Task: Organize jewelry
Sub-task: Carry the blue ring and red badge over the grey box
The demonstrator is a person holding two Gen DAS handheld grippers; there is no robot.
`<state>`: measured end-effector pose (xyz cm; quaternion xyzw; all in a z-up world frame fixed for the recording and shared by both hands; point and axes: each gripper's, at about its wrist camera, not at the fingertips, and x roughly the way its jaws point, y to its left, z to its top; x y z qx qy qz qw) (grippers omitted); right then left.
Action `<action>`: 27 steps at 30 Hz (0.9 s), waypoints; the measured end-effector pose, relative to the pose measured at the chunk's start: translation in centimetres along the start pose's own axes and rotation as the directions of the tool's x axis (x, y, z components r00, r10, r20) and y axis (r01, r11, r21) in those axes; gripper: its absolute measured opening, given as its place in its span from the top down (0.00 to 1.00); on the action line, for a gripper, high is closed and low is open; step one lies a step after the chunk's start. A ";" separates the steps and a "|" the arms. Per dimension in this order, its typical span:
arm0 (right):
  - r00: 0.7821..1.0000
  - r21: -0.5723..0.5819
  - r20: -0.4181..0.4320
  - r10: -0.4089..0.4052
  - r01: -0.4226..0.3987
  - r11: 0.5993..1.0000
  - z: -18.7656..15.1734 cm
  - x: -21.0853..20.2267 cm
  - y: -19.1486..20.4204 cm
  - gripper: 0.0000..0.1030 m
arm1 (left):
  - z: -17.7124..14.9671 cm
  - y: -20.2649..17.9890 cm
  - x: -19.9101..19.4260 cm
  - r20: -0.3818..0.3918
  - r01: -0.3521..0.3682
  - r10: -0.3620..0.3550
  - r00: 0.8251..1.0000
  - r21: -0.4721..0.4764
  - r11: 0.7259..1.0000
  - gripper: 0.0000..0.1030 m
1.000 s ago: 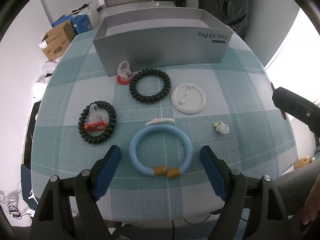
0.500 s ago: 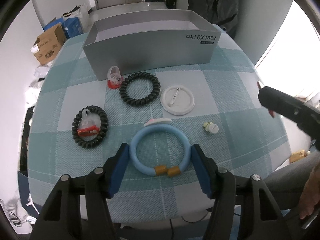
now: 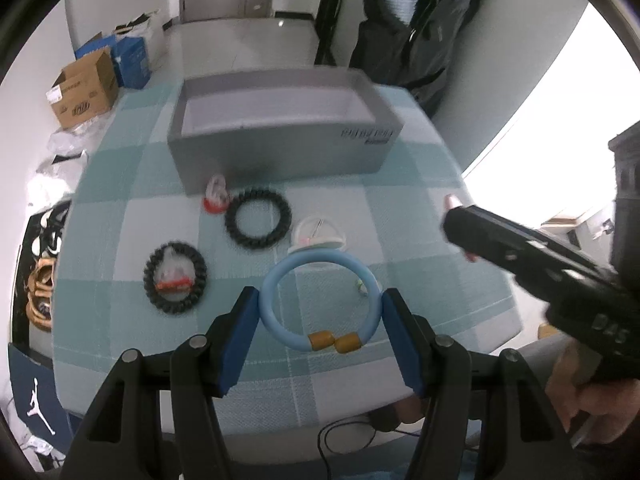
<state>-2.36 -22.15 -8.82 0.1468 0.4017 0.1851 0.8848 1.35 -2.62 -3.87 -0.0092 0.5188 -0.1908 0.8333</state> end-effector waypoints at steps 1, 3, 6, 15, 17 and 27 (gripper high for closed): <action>1.000 0.004 0.000 0.003 -0.003 1.000 0.2 0.0 0.2 0.59 | 0.1 -0.2 -0.3 0.009 0.002 -0.002 1.000 0.001 1.000 0.44; 1.000 0.026 0.008 0.023 -0.023 0.999 1.0 0.0 0.5 0.60 | 0.9 -0.1 -0.8 0.014 -0.001 0.001 1.000 0.006 1.000 0.44; 0.999 0.048 0.021 0.042 -0.043 0.998 2.5 -0.8 1.1 0.59 | 2.0 0.1 -1.5 0.030 -0.002 0.002 1.000 0.022 1.000 0.44; 0.998 -0.050 0.038 0.057 -0.055 0.997 8.9 -1.0 3.6 0.59 | 7.7 2.1 -3.2 0.109 0.006 -0.006 0.994 -0.001 1.000 0.44; 0.998 -0.085 0.034 0.050 -0.047 0.995 10.5 -0.4 4.0 0.59 | 8.7 2.4 -3.2 0.119 0.020 -0.020 0.993 0.008 1.000 0.44; 0.996 -0.125 -0.021 0.091 -0.093 0.988 14.1 4.3 3.5 0.59 | 11.7 5.0 0.0 0.083 0.171 -0.166 0.983 -0.052 0.984 0.44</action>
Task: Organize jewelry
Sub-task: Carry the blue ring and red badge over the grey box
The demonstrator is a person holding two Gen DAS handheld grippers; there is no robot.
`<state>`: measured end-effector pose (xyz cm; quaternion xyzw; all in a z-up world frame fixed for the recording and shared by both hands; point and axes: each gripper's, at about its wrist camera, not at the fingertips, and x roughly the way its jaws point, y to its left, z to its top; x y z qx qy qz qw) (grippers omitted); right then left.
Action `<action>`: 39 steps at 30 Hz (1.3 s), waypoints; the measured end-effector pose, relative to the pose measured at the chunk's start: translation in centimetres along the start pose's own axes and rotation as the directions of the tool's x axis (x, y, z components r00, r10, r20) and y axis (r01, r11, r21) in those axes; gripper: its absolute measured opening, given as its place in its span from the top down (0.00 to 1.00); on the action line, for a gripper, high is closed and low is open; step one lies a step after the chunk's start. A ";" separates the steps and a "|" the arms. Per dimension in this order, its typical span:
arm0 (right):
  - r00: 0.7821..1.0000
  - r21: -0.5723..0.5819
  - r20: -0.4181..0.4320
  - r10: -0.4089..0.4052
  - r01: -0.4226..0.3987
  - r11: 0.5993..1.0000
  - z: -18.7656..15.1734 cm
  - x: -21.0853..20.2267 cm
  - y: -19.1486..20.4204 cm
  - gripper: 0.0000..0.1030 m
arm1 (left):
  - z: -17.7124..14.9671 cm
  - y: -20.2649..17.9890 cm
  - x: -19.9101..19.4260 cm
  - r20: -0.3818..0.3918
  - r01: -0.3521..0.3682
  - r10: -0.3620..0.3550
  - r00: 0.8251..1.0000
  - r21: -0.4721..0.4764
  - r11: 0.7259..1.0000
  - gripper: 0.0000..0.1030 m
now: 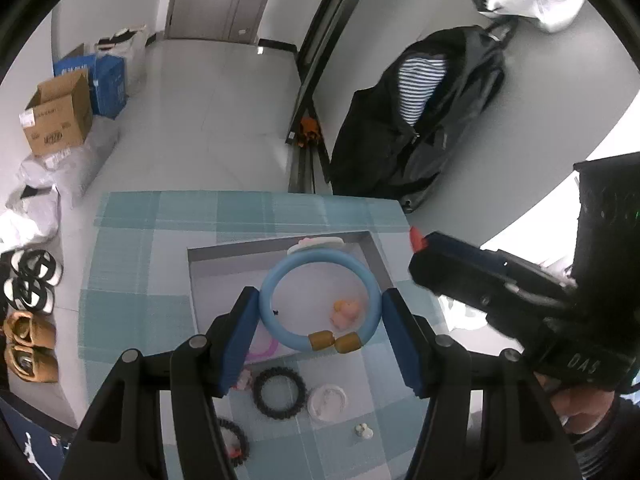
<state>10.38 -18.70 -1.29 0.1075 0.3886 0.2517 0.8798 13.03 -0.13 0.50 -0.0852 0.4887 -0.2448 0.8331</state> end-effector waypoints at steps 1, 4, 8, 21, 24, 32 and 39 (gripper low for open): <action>1.000 0.000 -0.006 0.005 -0.005 1.000 0.0 0.5 -0.2 0.59 | 0.2 0.3 0.4 -0.007 -0.002 0.002 1.000 -0.002 1.000 0.44; 1.000 0.015 -0.031 0.006 -0.005 1.000 -0.1 2.1 -0.9 0.59 | 0.7 1.1 1.2 -0.025 -0.007 0.007 1.000 -0.007 1.000 0.44; 0.998 0.055 -0.054 0.019 -0.016 0.998 0.1 3.3 -2.2 0.59 | 1.0 1.8 2.4 -0.060 -0.005 0.005 0.998 -0.002 1.000 0.44; 0.988 0.110 -0.147 0.042 -0.026 0.994 -0.2 6.7 -4.3 0.59 | -0.4 1.6 6.1 -0.141 -0.061 0.073 0.987 0.084 0.995 0.44; 0.987 0.131 -0.160 0.032 -0.011 0.991 0.0 7.1 -4.8 0.59 | -0.2 2.0 6.2 -0.143 -0.064 0.073 0.987 0.070 0.996 0.44; 0.985 0.138 -0.169 0.037 -0.013 0.990 0.1 7.5 -4.7 0.58 | 0.1 2.8 5.8 -0.132 -0.036 0.042 0.990 0.045 0.998 0.44; 0.990 0.164 -0.133 0.041 -0.019 0.986 0.4 6.2 -5.4 0.53 | 0.5 3.9 5.4 -0.126 -0.005 -0.001 0.992 -0.044 0.999 0.43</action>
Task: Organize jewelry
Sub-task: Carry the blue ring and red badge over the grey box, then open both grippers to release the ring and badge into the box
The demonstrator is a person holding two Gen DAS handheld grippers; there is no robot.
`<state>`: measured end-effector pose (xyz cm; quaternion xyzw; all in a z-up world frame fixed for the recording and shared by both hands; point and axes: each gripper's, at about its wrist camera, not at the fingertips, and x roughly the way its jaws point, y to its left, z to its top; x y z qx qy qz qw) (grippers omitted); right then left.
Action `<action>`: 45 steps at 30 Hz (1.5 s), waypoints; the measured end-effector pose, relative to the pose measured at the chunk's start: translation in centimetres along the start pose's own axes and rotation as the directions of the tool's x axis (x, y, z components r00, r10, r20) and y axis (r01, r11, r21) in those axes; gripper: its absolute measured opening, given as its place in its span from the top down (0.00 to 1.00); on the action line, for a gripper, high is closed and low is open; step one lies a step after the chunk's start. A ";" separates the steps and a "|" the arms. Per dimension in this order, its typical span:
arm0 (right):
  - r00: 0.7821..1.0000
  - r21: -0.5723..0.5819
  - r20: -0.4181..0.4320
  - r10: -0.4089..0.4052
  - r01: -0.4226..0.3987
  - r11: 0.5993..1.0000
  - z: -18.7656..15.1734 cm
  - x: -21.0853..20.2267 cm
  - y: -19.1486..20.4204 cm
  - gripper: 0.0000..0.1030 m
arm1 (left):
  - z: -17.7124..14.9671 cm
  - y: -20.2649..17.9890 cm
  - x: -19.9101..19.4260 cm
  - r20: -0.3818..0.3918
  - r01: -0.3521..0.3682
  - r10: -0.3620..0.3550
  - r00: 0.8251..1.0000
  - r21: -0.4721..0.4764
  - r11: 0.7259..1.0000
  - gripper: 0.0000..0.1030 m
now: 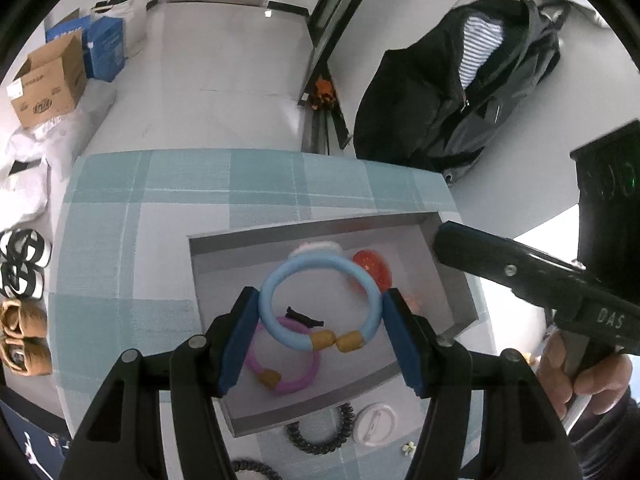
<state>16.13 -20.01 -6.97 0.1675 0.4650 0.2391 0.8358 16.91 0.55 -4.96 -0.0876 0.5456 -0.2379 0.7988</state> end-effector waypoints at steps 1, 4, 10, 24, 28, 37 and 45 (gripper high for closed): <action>1.000 0.002 0.012 0.002 -0.002 1.000 0.0 -0.4 0.0 0.51 | 0.0 -0.1 0.0 0.000 -0.004 0.004 1.000 -0.005 1.000 0.43; 0.999 0.001 0.033 0.003 -0.003 1.000 0.0 -1.0 0.0 0.49 | -0.1 -0.2 -0.3 0.014 -0.009 0.009 1.000 -0.007 1.000 0.42; 0.998 -0.023 0.064 -0.009 0.010 1.000 -0.2 -1.9 0.4 0.44 | -0.5 -1.1 -1.6 0.064 -0.037 0.035 0.997 0.026 0.999 0.34; 0.988 -0.106 0.151 -0.010 0.026 0.994 -4.0 -5.2 2.2 0.24 | -4.1 -2.5 -5.9 0.265 -0.251 0.232 0.936 0.041 0.967 0.34; 0.982 -0.178 0.189 -0.016 0.050 0.983 -5.9 -6.4 3.6 0.18 | -5.7 -3.0 -7.1 0.304 -0.301 0.274 0.913 0.045 0.953 0.34; 0.980 -0.192 0.197 -0.037 0.076 0.978 -10.7 -7.2 5.2 0.08 | -9.4 -3.0 -9.3 0.352 -0.343 0.325 0.878 -0.014 0.939 0.33; 0.992 -0.251 0.111 -0.064 0.090 0.964 -14.9 -5.4 6.4 0.09 | -13.5 -1.9 -8.3 0.261 -0.288 0.301 0.917 -0.090 0.953 0.32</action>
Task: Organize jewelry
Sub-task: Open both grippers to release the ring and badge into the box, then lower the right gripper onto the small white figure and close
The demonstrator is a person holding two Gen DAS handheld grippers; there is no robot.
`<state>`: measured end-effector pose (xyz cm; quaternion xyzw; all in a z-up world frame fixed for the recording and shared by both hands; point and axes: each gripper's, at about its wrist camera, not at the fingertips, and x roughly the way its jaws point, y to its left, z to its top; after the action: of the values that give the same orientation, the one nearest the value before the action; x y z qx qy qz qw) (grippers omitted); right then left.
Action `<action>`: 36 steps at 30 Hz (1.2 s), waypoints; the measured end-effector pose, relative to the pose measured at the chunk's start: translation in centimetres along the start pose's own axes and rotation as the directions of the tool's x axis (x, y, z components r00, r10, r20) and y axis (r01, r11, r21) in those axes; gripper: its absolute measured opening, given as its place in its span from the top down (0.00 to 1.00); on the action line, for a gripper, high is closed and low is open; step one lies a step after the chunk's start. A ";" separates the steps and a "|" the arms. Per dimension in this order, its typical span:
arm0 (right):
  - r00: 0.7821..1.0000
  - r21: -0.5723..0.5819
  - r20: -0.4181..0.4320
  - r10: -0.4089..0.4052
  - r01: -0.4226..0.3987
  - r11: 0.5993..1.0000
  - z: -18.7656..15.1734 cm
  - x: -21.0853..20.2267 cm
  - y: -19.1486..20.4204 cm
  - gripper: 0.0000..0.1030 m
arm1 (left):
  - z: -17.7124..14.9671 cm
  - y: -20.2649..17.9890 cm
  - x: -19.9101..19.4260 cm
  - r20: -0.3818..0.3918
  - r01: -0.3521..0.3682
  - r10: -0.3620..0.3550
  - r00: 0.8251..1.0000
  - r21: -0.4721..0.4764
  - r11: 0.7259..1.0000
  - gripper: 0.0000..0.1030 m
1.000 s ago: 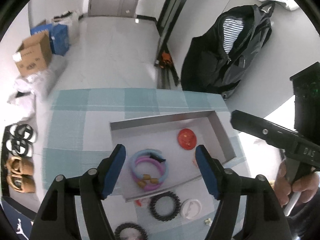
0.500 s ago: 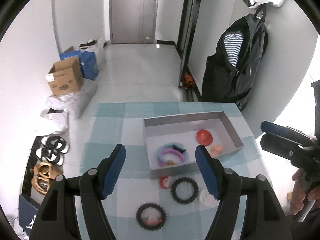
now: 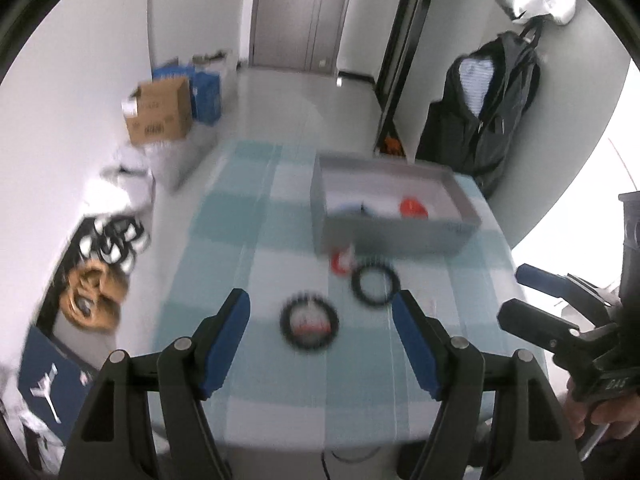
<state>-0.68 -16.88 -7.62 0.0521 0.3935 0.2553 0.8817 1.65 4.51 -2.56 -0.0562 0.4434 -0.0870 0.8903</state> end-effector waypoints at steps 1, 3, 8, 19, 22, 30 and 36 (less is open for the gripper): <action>1.000 -0.005 -0.018 -0.004 0.004 1.000 -0.5 0.4 0.2 0.09 | -0.5 0.3 0.2 -0.014 -0.005 0.005 1.000 -0.017 1.000 0.32; 0.999 -0.011 -0.038 -0.023 0.023 1.000 -1.4 0.8 0.4 0.10 | -1.0 0.7 0.4 -0.036 -0.002 0.001 0.999 -0.037 0.999 0.32; 0.994 -0.006 -0.095 -0.056 0.056 0.998 -3.1 2.0 0.1 0.25 | -1.1 1.1 0.5 -0.040 -0.019 0.018 0.999 -0.030 0.999 0.32; 0.972 -0.092 -0.186 -0.143 0.127 0.988 -4.6 4.7 0.5 0.56 | -2.6 1.8 1.7 -0.121 -0.031 0.029 0.992 -0.019 0.999 0.32; 0.969 -0.091 -0.191 -0.159 0.144 0.985 -4.4 5.1 0.6 0.61 | -2.6 2.5 1.8 -0.136 -0.025 0.018 0.990 -0.052 0.998 0.32; 0.952 -0.136 -0.186 -0.243 0.220 0.966 -4.3 5.4 0.8 0.88 | -2.4 3.9 2.1 -0.149 -0.030 0.013 0.989 -0.115 0.993 0.32; 0.953 -0.148 -0.177 -0.245 0.221 0.964 -4.4 5.0 0.7 0.88 | -2.4 3.8 2.6 -0.159 -0.027 0.009 0.987 -0.114 0.993 0.32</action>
<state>-1.31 -14.26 -13.73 -0.0758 0.4639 0.1776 0.8646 1.68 7.60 -6.73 -0.0968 0.5176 -0.0571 0.8482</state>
